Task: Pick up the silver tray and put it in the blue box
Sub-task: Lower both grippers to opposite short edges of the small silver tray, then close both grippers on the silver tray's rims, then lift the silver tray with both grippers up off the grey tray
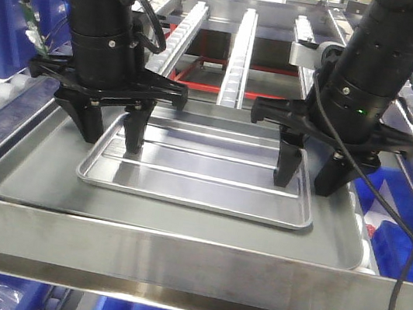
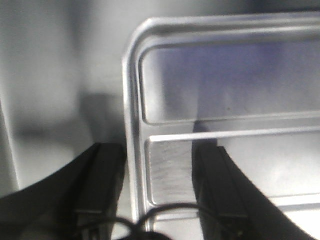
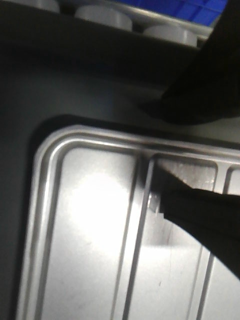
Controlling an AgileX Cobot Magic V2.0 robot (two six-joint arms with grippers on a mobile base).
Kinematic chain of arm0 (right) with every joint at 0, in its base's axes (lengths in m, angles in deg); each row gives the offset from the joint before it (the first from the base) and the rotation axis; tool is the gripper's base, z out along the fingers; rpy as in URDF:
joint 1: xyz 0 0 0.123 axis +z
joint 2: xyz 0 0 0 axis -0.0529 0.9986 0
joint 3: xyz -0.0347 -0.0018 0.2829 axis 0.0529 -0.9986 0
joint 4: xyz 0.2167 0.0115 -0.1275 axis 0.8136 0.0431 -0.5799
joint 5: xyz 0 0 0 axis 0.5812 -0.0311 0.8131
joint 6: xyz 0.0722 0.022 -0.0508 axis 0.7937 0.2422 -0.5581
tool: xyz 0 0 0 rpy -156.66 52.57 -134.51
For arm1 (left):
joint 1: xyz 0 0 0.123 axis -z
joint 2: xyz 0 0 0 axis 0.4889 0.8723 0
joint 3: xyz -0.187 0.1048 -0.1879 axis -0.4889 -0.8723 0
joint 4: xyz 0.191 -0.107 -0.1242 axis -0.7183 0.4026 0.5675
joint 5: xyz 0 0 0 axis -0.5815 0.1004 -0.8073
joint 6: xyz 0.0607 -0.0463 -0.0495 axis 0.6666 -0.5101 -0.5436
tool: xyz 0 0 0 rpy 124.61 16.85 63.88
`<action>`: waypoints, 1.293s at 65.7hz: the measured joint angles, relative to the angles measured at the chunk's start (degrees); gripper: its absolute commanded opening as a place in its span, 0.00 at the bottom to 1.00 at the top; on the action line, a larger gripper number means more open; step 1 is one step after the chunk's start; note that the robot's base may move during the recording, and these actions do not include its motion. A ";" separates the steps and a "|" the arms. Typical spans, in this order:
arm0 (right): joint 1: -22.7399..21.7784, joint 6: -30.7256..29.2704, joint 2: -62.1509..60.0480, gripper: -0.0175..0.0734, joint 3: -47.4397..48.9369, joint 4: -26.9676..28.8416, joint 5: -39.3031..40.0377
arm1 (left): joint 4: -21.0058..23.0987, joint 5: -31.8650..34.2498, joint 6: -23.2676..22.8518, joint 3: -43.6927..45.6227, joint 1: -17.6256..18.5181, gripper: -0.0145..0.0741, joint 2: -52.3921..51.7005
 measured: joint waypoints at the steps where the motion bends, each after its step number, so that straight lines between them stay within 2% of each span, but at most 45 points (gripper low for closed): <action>1: 0.00 0.00 0.00 0.65 0.00 0.00 0.00 | 0.13 0.00 -0.02 0.11 -0.12 0.37 0.00; 9: 0.00 0.00 0.00 0.56 0.10 0.00 0.00 | 0.67 0.09 -0.12 0.10 -0.73 0.26 0.26; 20: 0.00 0.00 0.00 0.29 0.19 0.00 0.15 | 0.32 -0.27 -0.12 0.30 -1.10 0.06 0.26; 23: -0.27 0.10 0.00 0.24 0.19 -0.14 -0.10 | 0.27 -0.39 -0.12 0.34 -1.21 0.05 0.26; 48: -0.41 0.36 -0.95 0.26 0.33 -0.60 -1.67 | 0.48 -0.44 -0.73 0.23 -1.44 0.05 -0.42; 66: -0.07 0.93 -11.31 0.26 0.22 -3.61 -5.63 | 0.74 -2.55 -0.73 -0.25 -0.93 0.05 -10.77; 78: 1.12 3.08 -19.66 0.26 0.22 -6.60 -9.13 | -2.50 -5.40 -4.19 -0.25 2.12 0.05 -18.02; 85: 1.74 4.87 -24.32 0.26 0.22 -9.01 -12.73 | -4.43 -7.21 -6.83 -0.25 5.71 0.05 -21.23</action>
